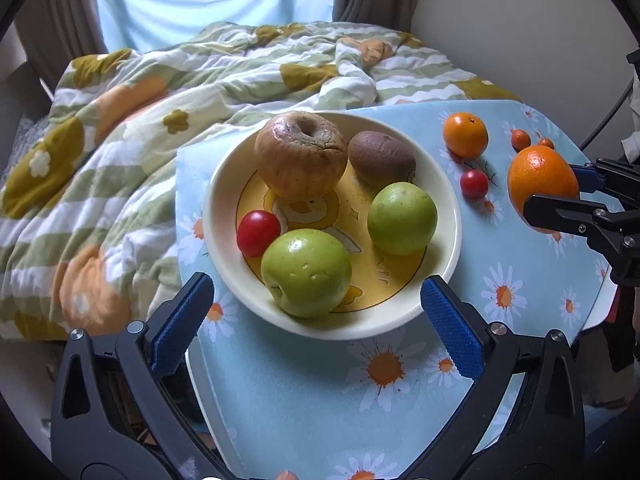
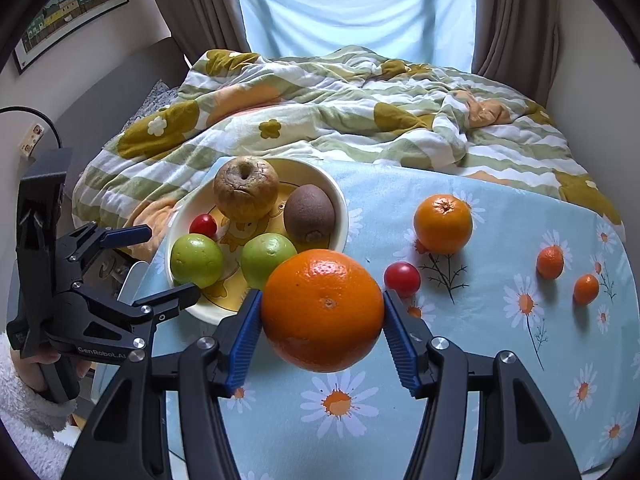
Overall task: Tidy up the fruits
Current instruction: 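Lower the large orange onto the plate and open the right tool, then grasp an orange with the left tool while the right tool moves toward a tangerine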
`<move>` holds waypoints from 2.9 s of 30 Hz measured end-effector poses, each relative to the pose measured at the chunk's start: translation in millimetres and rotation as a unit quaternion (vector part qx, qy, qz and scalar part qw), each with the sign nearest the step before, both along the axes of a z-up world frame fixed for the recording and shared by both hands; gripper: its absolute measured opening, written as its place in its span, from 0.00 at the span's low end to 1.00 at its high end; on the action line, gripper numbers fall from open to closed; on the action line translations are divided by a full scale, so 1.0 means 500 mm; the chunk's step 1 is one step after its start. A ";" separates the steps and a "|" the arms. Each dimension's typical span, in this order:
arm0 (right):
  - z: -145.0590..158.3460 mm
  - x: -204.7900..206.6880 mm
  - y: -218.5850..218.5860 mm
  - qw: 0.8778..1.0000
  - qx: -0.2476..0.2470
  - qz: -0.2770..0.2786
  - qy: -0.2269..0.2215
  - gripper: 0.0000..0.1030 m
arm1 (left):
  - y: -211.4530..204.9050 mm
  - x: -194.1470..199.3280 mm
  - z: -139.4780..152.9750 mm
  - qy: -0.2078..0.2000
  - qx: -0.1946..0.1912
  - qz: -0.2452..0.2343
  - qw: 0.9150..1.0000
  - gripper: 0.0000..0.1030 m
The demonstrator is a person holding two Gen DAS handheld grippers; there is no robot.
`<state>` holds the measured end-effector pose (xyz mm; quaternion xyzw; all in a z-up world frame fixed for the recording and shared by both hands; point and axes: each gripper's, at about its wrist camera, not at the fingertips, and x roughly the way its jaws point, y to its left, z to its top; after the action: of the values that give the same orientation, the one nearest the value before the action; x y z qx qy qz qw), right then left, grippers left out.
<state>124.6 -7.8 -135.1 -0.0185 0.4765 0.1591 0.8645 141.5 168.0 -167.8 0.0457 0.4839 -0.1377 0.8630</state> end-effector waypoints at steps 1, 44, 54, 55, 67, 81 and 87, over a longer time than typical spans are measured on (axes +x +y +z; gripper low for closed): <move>0.001 0.001 0.002 1.000 -0.001 0.005 -0.001 0.53 | 0.001 -0.006 0.003 0.001 0.000 0.003 1.000 1.00; -0.040 0.021 0.135 0.995 0.029 0.095 -0.015 0.94 | 0.059 -0.146 -0.027 0.036 0.003 0.078 0.996 1.00; 0.014 -0.002 0.090 0.997 0.025 0.066 -0.031 0.94 | 0.037 -0.150 0.028 0.015 0.006 0.062 0.998 1.00; 0.022 -0.005 0.084 0.997 0.025 0.061 -0.033 0.95 | 0.035 -0.150 0.036 0.013 0.005 0.062 0.998 1.00; 0.112 -0.037 -0.023 0.999 0.024 0.001 -0.045 0.95 | -0.022 -0.131 0.126 -0.014 0.000 0.051 0.999 1.00; 0.136 -0.029 -0.252 0.999 0.012 -0.023 -0.043 0.95 | -0.227 -0.079 0.177 -0.046 0.005 0.068 0.997 1.00; 0.132 0.001 -0.355 0.999 0.008 -0.010 -0.043 0.95 | -0.329 -0.042 0.174 -0.054 -0.001 0.079 0.995 1.00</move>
<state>124.9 -185.1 -69.1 -0.0134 0.4379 0.1537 0.8857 120.7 3.6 -80.9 0.0138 0.4388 -0.0672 0.8960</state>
